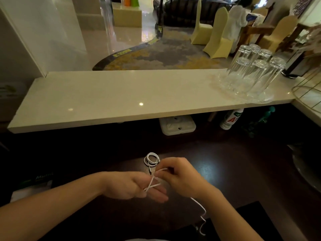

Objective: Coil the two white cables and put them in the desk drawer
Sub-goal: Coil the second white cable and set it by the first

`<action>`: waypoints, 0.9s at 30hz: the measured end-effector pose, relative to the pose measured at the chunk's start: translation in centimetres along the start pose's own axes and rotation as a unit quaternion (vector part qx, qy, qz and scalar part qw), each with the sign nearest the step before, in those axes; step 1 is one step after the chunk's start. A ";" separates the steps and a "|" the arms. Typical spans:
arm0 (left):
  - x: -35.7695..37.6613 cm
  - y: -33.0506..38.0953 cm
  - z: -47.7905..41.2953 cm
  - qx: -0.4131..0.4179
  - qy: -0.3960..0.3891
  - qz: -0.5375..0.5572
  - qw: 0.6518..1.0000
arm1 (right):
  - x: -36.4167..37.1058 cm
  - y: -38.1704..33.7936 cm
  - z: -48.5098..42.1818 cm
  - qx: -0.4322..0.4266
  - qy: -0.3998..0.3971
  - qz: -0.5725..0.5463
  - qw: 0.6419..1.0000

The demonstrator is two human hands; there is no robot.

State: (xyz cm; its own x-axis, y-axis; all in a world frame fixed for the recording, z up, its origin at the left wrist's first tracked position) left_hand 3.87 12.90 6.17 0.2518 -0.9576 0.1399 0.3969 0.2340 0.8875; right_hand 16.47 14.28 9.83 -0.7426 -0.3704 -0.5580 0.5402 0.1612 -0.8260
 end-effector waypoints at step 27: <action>2.7 -0.7 1.0 -0.009 -0.120 0.064 0.991 | 0.7 1.2 0.6 0.061 -0.041 -0.027 0.997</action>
State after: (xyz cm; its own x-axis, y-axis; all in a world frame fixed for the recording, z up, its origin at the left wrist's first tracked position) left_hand 3.37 10.03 6.36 0.0849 -0.9315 0.3537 0.3915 0.3576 0.8479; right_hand 16.84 13.65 8.54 -0.7401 -0.4504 -0.4995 0.5476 0.0276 -0.8363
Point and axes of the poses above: each hand's wrist, its own z-axis away from the middle knuckle, its own x-axis out of the palm, y = z × x, the point moved 6 cm from there along -z, towards the middle knuckle, and after that the axes turned 3 degrees about -y, right-handed, at the moved point
